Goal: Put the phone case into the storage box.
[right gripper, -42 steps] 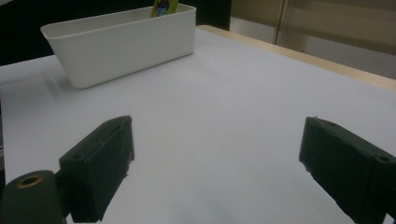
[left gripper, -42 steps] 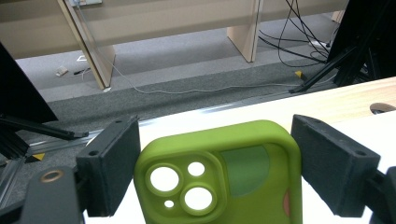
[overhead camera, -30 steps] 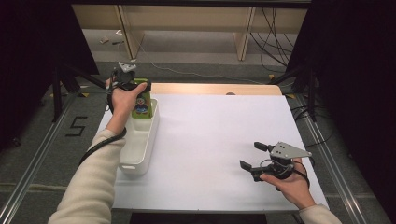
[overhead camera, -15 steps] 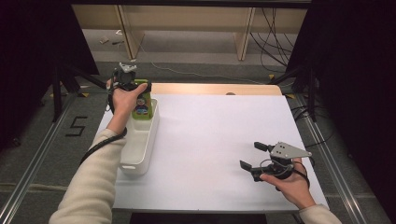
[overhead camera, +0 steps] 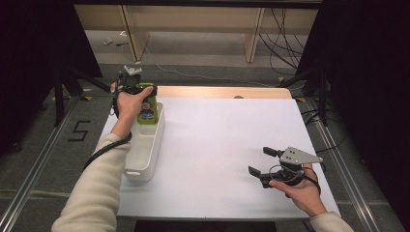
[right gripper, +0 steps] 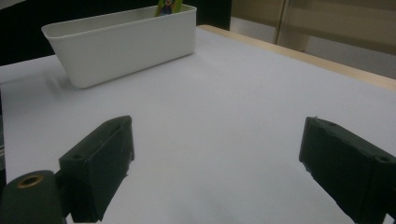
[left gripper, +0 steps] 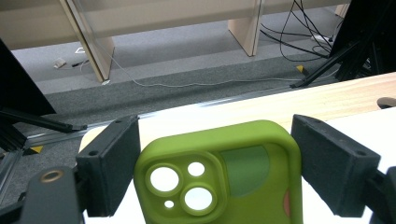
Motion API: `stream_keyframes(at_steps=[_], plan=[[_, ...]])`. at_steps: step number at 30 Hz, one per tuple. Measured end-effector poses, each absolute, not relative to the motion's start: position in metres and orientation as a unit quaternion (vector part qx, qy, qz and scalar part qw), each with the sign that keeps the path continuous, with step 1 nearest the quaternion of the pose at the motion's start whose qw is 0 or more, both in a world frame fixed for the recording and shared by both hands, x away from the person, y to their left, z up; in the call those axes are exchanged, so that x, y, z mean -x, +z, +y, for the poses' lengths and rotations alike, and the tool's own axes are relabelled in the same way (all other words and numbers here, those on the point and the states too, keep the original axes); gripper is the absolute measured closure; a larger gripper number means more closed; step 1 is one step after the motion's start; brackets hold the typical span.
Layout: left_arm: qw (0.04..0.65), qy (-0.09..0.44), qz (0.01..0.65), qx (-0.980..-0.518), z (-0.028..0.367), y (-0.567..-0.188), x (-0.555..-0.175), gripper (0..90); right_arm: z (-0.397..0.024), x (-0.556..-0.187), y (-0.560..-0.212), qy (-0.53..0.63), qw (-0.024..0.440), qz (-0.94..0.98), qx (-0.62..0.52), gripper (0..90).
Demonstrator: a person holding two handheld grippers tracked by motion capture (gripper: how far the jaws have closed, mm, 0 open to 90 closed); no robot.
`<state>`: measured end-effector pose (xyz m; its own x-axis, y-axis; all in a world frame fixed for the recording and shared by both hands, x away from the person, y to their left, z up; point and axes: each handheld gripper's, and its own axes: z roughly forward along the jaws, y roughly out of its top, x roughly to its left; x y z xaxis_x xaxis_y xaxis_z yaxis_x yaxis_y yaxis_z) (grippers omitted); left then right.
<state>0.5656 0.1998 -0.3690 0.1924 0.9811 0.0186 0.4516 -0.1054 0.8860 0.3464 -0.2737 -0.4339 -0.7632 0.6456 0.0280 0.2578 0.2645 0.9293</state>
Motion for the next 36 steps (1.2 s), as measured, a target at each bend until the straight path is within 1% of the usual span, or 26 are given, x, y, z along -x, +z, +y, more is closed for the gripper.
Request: stream_keyframes(at_steps=[36], plan=[[0.389,0.325,0.548,-0.665,0.2006,-0.3775,-0.5715,17.2,-0.2738,-0.3465,-0.434,0.532,0.182,0.774,-0.292,11.3]])
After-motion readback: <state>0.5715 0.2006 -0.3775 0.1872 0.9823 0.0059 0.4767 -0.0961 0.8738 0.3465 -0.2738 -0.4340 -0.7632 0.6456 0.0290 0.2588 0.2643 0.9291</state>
